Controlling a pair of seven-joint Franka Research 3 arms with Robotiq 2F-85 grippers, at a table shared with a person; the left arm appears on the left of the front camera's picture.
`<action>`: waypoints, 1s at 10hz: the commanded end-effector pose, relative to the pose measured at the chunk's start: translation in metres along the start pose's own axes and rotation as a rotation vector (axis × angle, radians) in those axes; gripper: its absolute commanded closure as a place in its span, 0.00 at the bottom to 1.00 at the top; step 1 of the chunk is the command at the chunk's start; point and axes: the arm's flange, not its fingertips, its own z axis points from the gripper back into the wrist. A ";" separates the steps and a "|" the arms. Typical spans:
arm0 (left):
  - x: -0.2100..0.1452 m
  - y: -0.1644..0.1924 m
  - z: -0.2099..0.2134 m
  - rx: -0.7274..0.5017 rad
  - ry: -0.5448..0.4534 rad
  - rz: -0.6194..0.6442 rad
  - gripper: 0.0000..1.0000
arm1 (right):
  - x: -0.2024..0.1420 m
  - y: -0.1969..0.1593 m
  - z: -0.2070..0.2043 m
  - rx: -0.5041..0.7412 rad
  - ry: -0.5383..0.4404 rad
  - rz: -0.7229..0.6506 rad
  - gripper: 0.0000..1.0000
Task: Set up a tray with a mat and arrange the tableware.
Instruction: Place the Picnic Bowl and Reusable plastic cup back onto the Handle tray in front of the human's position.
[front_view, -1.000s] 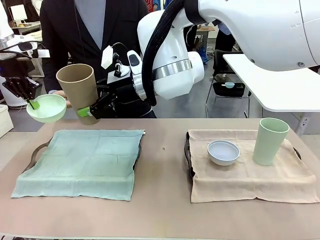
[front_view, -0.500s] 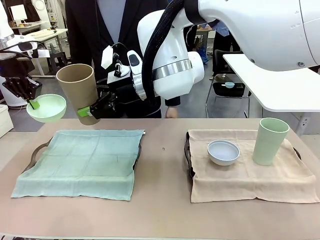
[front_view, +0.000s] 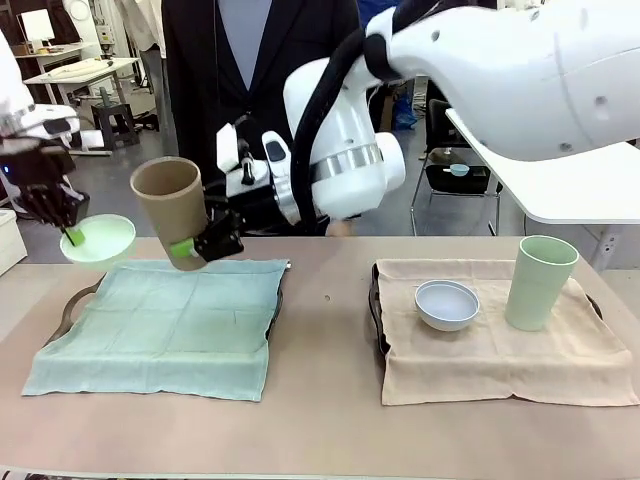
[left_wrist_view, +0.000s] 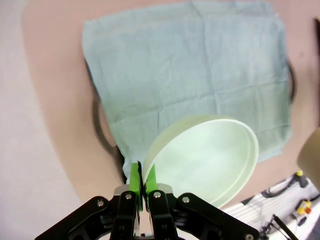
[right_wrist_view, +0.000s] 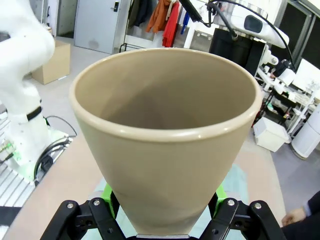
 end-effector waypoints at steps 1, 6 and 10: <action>0.002 0.011 -0.033 -0.075 -0.006 -0.017 0.96 | -0.043 -0.001 -0.013 0.024 -0.044 -0.023 0.18; 0.002 0.007 -0.056 -0.070 0.054 -0.009 0.96 | -0.075 0.002 -0.016 0.025 0.010 -0.116 0.18; 0.012 -0.003 -0.082 -0.082 0.095 -0.051 0.96 | -0.104 -0.015 -0.021 0.021 -0.030 -0.209 0.18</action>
